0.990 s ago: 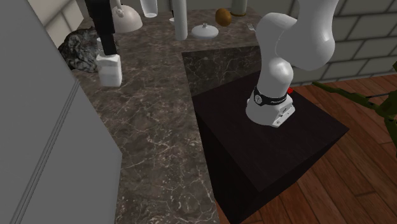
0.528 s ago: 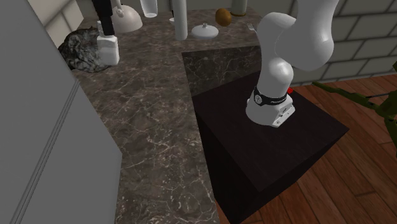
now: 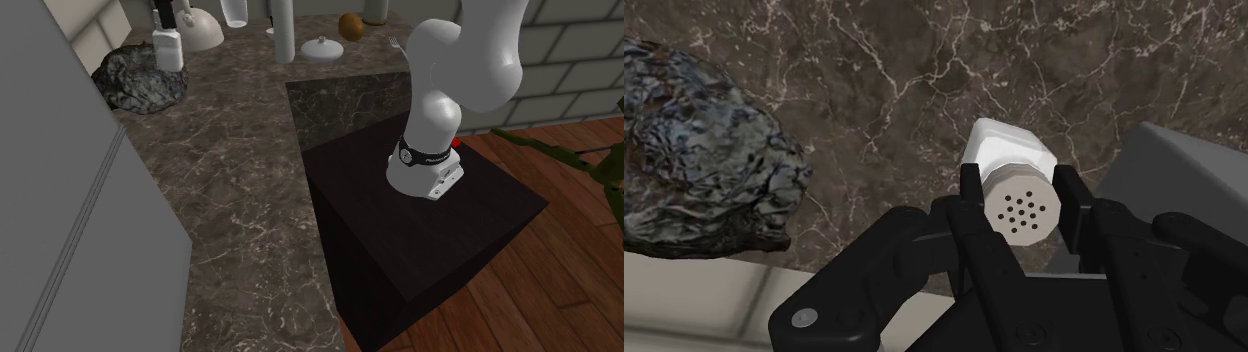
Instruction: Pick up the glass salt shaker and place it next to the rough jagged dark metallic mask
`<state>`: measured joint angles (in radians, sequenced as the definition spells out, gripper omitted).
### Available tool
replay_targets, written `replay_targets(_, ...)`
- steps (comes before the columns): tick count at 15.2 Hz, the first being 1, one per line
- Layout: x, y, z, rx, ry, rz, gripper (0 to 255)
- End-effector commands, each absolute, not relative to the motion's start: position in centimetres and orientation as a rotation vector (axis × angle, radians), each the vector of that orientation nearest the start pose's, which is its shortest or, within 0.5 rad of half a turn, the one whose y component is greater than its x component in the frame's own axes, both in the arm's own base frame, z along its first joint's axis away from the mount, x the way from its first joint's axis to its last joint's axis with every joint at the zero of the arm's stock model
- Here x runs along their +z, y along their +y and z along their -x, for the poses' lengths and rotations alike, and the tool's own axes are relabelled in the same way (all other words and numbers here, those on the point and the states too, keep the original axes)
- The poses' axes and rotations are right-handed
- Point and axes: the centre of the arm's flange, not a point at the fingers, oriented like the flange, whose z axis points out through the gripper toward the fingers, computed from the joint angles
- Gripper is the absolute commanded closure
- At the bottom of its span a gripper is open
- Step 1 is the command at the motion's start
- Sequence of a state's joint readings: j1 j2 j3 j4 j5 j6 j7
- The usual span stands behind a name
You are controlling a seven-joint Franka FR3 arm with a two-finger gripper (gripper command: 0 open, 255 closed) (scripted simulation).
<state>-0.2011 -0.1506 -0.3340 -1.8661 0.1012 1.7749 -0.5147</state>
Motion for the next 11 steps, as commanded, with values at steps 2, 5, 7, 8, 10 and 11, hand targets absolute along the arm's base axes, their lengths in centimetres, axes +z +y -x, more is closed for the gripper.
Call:
replay_targets(2,57.9,-30.7,-44.2,-0.180,0.052,3.033,255)
replay_targets(5,57.9,-34.6,-43.6,-0.180,0.052,3.033,255)
replay_targets(7,57.9,-37.2,-43.2,-0.180,0.052,3.033,255)
replay_targets(8,57.9,-38.5,-43.0,-0.180,0.052,3.033,255)
replay_targets(10,57.9,-41.1,-42.6,-0.180,0.052,3.033,255)
replay_targets(11,57.9,-42.4,-42.3,-0.180,0.052,3.033,255)
